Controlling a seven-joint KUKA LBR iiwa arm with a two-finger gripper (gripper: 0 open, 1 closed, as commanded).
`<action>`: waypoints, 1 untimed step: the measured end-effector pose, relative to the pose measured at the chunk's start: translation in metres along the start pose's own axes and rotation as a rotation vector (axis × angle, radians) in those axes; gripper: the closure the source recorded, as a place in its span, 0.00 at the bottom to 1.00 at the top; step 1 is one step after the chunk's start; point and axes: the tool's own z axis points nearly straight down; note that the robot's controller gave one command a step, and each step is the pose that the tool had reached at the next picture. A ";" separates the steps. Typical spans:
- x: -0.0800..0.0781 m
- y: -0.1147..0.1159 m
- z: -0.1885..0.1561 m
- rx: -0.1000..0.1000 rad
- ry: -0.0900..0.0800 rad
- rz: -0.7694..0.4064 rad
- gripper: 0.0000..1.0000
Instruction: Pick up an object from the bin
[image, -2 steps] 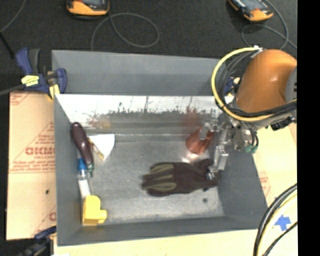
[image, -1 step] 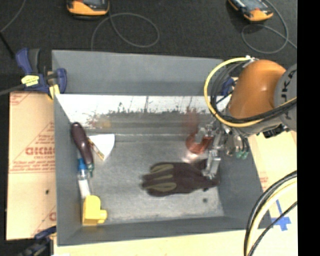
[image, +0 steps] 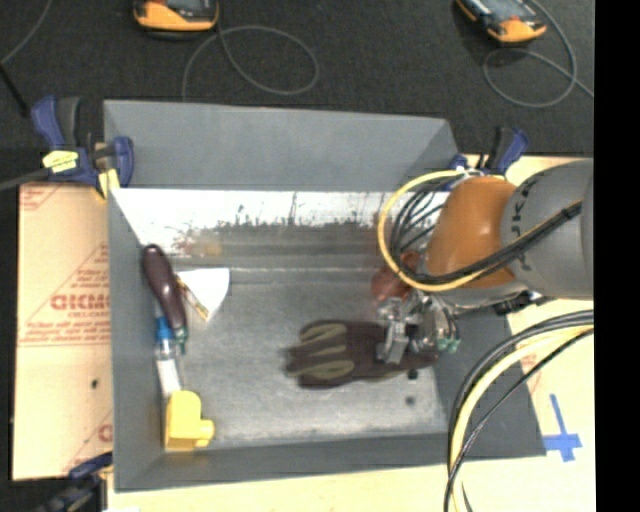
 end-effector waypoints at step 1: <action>0.000 -0.001 0.000 0.001 0.000 -0.001 0.00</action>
Offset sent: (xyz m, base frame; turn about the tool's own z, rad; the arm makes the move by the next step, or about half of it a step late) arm 0.0000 0.0000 0.0000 0.0000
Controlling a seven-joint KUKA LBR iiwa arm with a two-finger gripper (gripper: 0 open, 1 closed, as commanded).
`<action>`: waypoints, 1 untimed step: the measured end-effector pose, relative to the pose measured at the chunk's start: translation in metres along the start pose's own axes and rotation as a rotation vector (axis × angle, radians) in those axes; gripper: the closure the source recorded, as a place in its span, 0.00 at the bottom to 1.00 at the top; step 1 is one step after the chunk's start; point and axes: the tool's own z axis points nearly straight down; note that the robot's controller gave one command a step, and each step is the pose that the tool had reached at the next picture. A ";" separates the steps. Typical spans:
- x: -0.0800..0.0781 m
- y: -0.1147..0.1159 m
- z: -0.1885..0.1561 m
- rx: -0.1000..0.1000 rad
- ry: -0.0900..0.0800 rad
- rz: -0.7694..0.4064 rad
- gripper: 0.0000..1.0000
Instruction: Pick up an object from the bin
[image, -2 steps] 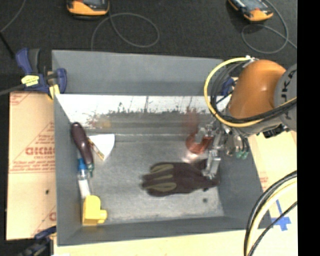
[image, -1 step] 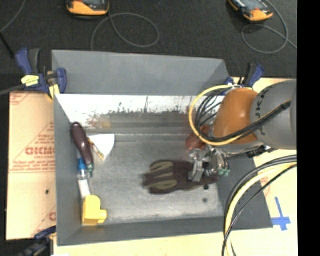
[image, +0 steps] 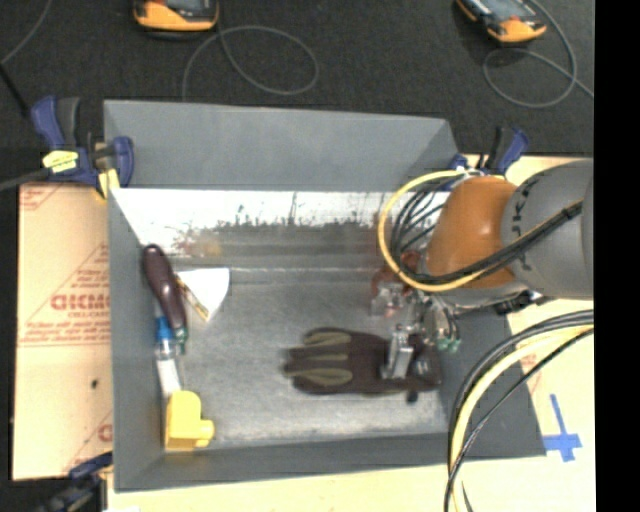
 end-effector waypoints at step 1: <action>0.000 0.000 0.000 0.001 0.000 -0.002 1.00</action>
Offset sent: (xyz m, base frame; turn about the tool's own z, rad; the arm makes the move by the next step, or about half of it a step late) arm 0.0000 0.0000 0.0000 0.0000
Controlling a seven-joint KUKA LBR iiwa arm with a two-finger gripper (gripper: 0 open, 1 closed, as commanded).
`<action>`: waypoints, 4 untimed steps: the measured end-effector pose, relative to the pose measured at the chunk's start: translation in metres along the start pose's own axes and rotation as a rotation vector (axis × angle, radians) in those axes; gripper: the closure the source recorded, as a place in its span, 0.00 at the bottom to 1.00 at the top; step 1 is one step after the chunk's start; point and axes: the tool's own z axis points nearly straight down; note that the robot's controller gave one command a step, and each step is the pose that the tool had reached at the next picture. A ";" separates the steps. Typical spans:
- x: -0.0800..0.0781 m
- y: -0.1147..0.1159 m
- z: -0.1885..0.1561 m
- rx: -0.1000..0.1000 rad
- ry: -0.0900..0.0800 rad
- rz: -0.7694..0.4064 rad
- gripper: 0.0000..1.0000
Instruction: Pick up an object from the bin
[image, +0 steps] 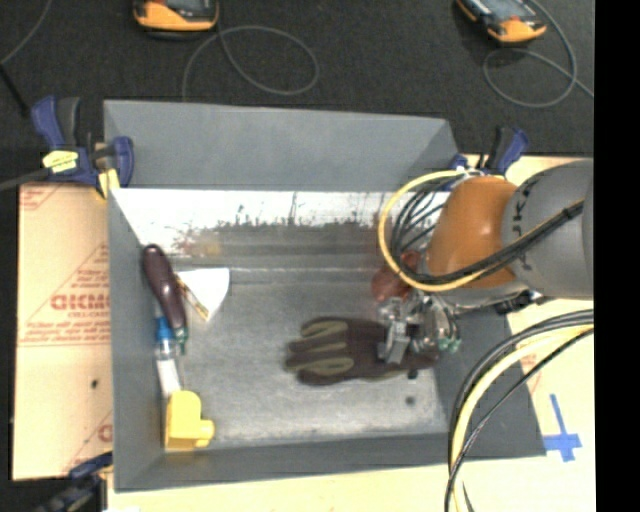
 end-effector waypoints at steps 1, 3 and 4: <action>0.000 0.000 0.000 0.000 0.000 -0.001 1.00; 0.003 0.003 -0.126 0.001 -0.003 0.033 1.00; -0.004 0.003 -0.265 0.002 -0.008 -0.011 1.00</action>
Offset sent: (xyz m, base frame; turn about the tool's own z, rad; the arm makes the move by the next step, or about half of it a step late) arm -0.0048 0.0049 0.1250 0.0382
